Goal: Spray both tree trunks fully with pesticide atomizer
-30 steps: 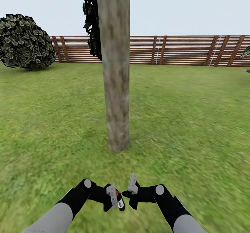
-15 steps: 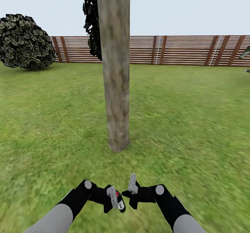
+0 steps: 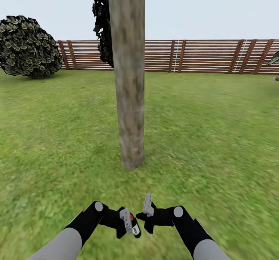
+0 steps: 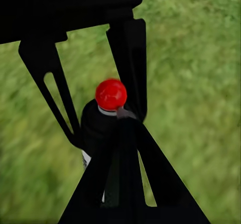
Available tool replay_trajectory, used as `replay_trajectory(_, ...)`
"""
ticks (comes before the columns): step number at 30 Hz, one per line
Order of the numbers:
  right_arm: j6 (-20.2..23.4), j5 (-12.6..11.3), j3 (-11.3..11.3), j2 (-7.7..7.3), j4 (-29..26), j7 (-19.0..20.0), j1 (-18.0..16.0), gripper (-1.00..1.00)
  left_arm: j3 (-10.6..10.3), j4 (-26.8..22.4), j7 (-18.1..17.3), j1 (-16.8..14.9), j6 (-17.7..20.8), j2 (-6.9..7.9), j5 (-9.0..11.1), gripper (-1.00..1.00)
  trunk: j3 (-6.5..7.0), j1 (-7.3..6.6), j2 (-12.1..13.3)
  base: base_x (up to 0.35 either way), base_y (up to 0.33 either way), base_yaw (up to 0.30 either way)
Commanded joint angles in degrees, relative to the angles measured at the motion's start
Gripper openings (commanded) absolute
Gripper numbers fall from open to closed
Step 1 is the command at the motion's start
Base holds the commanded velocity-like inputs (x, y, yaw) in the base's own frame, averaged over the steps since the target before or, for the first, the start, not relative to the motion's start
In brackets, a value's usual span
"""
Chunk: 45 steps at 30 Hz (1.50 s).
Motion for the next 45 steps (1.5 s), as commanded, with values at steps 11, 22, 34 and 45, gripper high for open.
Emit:
replay_trajectory(11,-0.27,0.46,-0.06,0.02,-0.07,0.06,-0.02,-1.00,0.15,-0.02,0.00,-0.02,-0.59,-0.53,-0.54,-1.00,-0.05,-0.01,-0.02,0.000,0.000,0.000)
replay_trajectory(22,-0.27,0.45,-0.06,0.02,-0.10,0.06,-0.02,-1.00,0.13,0.02,0.01,-0.02,-0.59,-0.54,-0.55,-1.00,-0.05,-0.01,-0.02,0.000,0.000,0.000)
replay_trajectory(34,-0.27,0.46,-0.06,0.02,-0.16,0.06,-0.02,-1.00,0.15,0.02,0.04,-0.02,-0.57,-0.63,-0.43,-1.00,-0.05,-0.01,-0.02,0.000,0.000,0.000)
replay_trajectory(45,-0.27,0.44,-0.06,0.01,-0.35,0.06,-0.02,-1.00,0.15,0.02,0.04,-0.10,-0.59,-0.97,-0.42,-1.00,-0.05,-0.01,-0.02,0.000,0.000,0.000)
